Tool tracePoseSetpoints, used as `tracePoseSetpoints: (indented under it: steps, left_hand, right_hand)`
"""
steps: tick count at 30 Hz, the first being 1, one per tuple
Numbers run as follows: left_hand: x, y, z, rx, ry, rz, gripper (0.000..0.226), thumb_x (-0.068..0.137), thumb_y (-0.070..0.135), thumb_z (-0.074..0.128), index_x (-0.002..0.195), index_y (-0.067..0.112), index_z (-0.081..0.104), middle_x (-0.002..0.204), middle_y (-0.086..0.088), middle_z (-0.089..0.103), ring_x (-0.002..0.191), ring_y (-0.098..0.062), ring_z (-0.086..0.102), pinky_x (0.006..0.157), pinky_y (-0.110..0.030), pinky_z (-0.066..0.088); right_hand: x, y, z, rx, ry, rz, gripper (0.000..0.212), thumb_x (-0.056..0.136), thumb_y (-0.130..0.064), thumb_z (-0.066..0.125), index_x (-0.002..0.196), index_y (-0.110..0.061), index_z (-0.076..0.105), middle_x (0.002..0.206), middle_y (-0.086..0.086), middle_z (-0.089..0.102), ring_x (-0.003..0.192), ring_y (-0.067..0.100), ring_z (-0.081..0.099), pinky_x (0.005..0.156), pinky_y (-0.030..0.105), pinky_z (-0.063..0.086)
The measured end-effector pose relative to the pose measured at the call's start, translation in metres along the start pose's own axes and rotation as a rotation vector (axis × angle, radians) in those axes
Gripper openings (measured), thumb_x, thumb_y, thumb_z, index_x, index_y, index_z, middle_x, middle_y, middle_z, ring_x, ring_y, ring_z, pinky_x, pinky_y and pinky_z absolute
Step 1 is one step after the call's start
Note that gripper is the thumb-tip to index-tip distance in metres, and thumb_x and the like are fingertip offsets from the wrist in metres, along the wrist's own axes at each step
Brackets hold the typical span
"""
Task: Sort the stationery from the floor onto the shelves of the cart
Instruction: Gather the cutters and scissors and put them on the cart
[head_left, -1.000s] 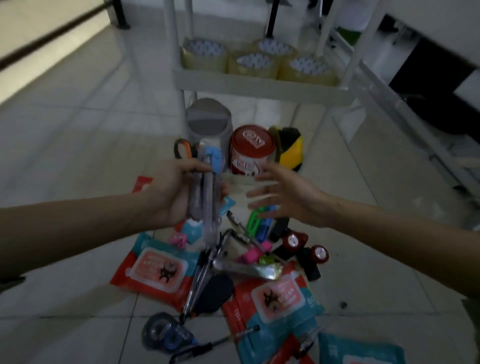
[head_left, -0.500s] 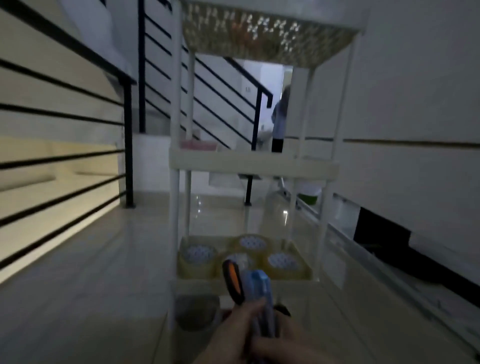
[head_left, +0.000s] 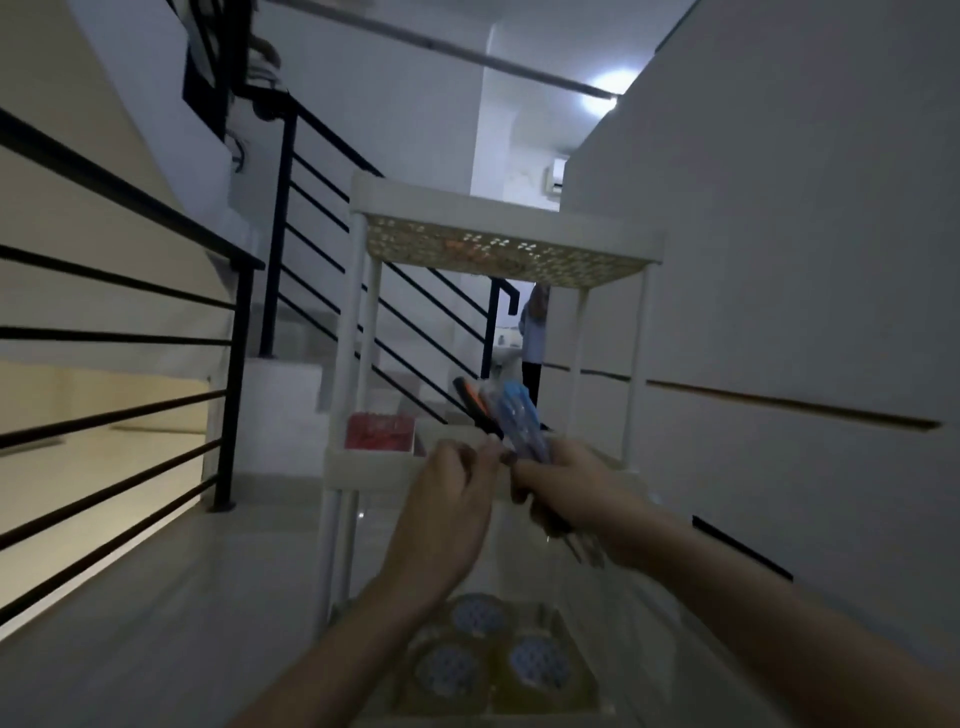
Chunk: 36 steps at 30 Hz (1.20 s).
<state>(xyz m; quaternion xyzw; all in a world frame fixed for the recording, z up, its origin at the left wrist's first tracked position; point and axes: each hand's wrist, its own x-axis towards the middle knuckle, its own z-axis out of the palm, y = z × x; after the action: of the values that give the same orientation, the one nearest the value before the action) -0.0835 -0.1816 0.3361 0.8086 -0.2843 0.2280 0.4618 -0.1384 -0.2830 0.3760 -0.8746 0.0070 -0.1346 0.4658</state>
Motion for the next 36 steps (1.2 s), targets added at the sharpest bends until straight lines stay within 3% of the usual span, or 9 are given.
tracePoseSetpoints:
  steps: [5, 9, 13, 17, 23, 26, 29, 33, 36]
  left_hand:
    - [0.056, -0.046, -0.02, 0.725, -0.025, 0.173, 0.072, 0.086, 0.05, 0.007, 0.131, 0.01, 0.046, 0.139, -0.009, 0.044, 0.131, -0.024, 0.036, 0.108, -0.038, 0.025]
    - [0.064, -0.076, -0.021, 0.854, -0.107, 0.129, 0.1, 0.067, 0.058, -0.017, 0.126, 0.014, 0.05, 0.138, -0.008, 0.047, 0.129, -0.022, 0.04, 0.108, -0.033, 0.027]
    - [0.061, -0.071, -0.018, 0.92, -0.104, 0.146, 0.072, 0.091, 0.052, 0.003, 0.127, 0.01, 0.049, 0.137, -0.013, 0.049, 0.127, -0.023, 0.042, 0.104, -0.032, 0.028]
    - [0.062, -0.072, -0.018, 0.875, -0.089, 0.102, 0.052, 0.098, 0.044, 0.022, 0.123, 0.009, 0.051, 0.133, -0.012, 0.051, 0.122, -0.024, 0.046, 0.099, -0.032, 0.031]
    - [0.065, -0.073, -0.017, 0.802, -0.071, 0.102, 0.049, 0.098, 0.044, 0.024, 0.114, 0.01, 0.057, 0.121, -0.01, 0.059, 0.111, -0.023, 0.053, 0.094, -0.034, 0.035]
    - [0.065, -0.07, -0.018, 0.792, -0.075, 0.102, 0.049, 0.097, 0.042, 0.026, 0.11, 0.008, 0.059, 0.117, -0.011, 0.061, 0.107, -0.024, 0.055, 0.091, -0.034, 0.037]
    - [0.066, -0.071, -0.019, 0.787, -0.076, 0.118, 0.051, 0.097, 0.044, 0.026, 0.114, 0.01, 0.06, 0.119, -0.011, 0.061, 0.107, -0.023, 0.055, 0.091, -0.034, 0.038]
    - [0.066, -0.07, -0.019, 0.777, -0.042, 0.167, 0.046, 0.097, 0.041, 0.027, 0.1, 0.011, 0.061, 0.11, -0.01, 0.064, 0.102, -0.023, 0.057, 0.087, -0.033, 0.038]
    - [0.066, -0.071, -0.018, 0.789, -0.028, 0.176, 0.047, 0.098, 0.041, 0.025, 0.093, 0.011, 0.06, 0.106, -0.012, 0.064, 0.097, -0.024, 0.057, 0.083, -0.032, 0.038]
  right_hand:
    - [0.074, -0.03, -0.023, -0.161, 0.064, 0.047, 0.023, 0.093, -0.01, 0.046, 0.07, -0.011, 0.041, 0.061, 0.004, 0.042, 0.046, 0.012, 0.036, 0.031, 0.011, 0.029]
    - [0.119, -0.027, -0.015, -0.321, 0.036, 0.16, 0.029, 0.095, -0.013, 0.045, 0.067, -0.01, 0.038, 0.059, 0.006, 0.041, 0.046, 0.013, 0.037, 0.033, 0.014, 0.03]
    - [0.14, -0.017, 0.009, -0.3, 0.006, 0.249, 0.008, 0.094, -0.008, 0.046, 0.098, -0.002, 0.049, 0.063, 0.008, 0.046, 0.051, 0.014, 0.042, 0.046, 0.023, 0.038]
    - [0.152, -0.014, 0.034, -0.366, -0.064, 0.198, 0.042, 0.095, -0.015, 0.05, 0.134, -0.003, 0.042, 0.068, 0.006, 0.043, 0.055, 0.012, 0.042, 0.038, 0.019, 0.039]
    - [0.159, -0.02, 0.049, -0.312, -0.087, 0.146, 0.017, 0.091, -0.019, 0.057, 0.094, -0.003, 0.051, 0.074, 0.007, 0.044, 0.065, 0.015, 0.044, 0.059, 0.024, 0.038]
    - [0.159, -0.016, 0.053, -0.427, -0.097, 0.118, 0.029, 0.093, -0.02, 0.053, 0.114, 0.001, 0.049, 0.084, 0.012, 0.049, 0.084, 0.02, 0.045, 0.073, 0.024, 0.042]
    - [0.162, -0.01, 0.052, -0.503, 0.023, 0.076, 0.043, 0.092, -0.02, 0.054, 0.124, 0.009, 0.049, 0.099, 0.019, 0.057, 0.068, 0.019, 0.043, 0.052, 0.018, 0.035]
    - [0.167, -0.01, 0.056, -0.55, 0.117, 0.027, 0.042, 0.098, -0.03, 0.045, 0.064, -0.004, 0.045, 0.061, 0.005, 0.04, 0.054, 0.015, 0.04, 0.046, 0.021, 0.029]
    - [0.171, -0.008, 0.05, -0.436, 0.162, -0.027, 0.039, 0.098, -0.026, 0.043, 0.076, 0.004, 0.055, 0.072, 0.01, 0.049, 0.054, 0.014, 0.039, 0.049, 0.024, 0.032]
